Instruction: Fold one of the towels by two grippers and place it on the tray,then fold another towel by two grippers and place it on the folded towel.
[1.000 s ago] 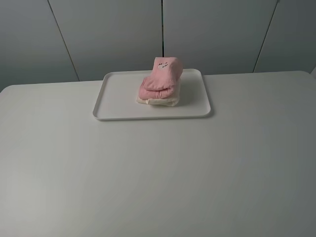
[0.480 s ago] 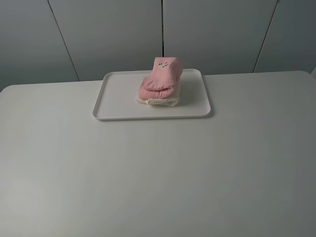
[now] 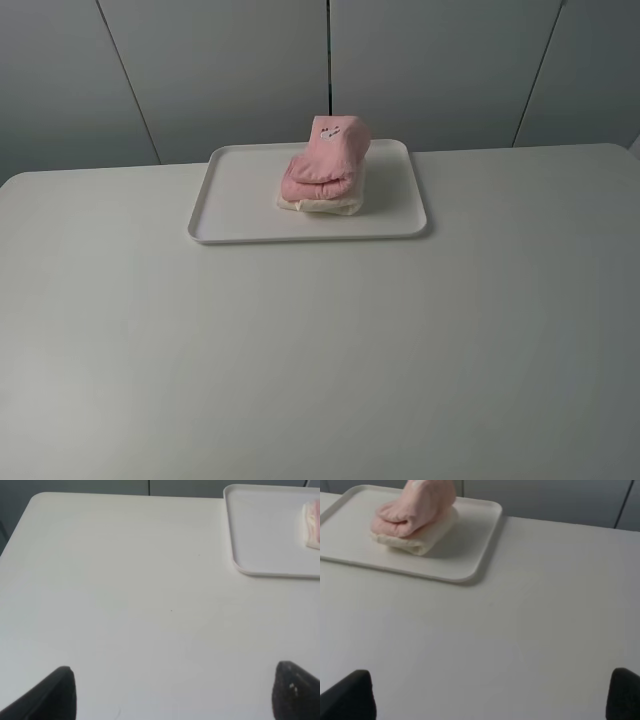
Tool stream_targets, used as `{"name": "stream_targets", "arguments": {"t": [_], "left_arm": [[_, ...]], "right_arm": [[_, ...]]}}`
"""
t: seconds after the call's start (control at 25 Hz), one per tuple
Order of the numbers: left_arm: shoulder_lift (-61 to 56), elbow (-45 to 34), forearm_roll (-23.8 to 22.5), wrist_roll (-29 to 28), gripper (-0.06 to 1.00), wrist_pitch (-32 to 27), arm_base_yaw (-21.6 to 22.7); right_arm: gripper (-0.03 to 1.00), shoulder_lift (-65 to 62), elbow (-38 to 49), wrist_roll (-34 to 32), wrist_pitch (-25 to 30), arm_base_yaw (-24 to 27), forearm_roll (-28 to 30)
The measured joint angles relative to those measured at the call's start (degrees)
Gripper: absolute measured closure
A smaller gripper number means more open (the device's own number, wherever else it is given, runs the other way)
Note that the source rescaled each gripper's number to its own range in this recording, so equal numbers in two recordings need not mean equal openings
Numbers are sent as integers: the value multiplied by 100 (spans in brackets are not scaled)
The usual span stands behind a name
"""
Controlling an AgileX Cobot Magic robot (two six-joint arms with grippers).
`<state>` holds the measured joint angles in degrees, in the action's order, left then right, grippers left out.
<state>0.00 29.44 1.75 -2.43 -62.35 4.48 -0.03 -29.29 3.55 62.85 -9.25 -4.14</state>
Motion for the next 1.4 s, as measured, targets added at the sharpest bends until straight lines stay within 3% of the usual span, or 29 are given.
{"name": "stream_targets", "arguments": {"t": [0.2,1.4], "left_arm": [[0,0,12,0,-6,0,0],[0,-10,-8,-22,-6,0,0]], "right_arm": [[-3,0,0,-12,0,427,0],[-3,0,0,-12,0,455,-98]]}}
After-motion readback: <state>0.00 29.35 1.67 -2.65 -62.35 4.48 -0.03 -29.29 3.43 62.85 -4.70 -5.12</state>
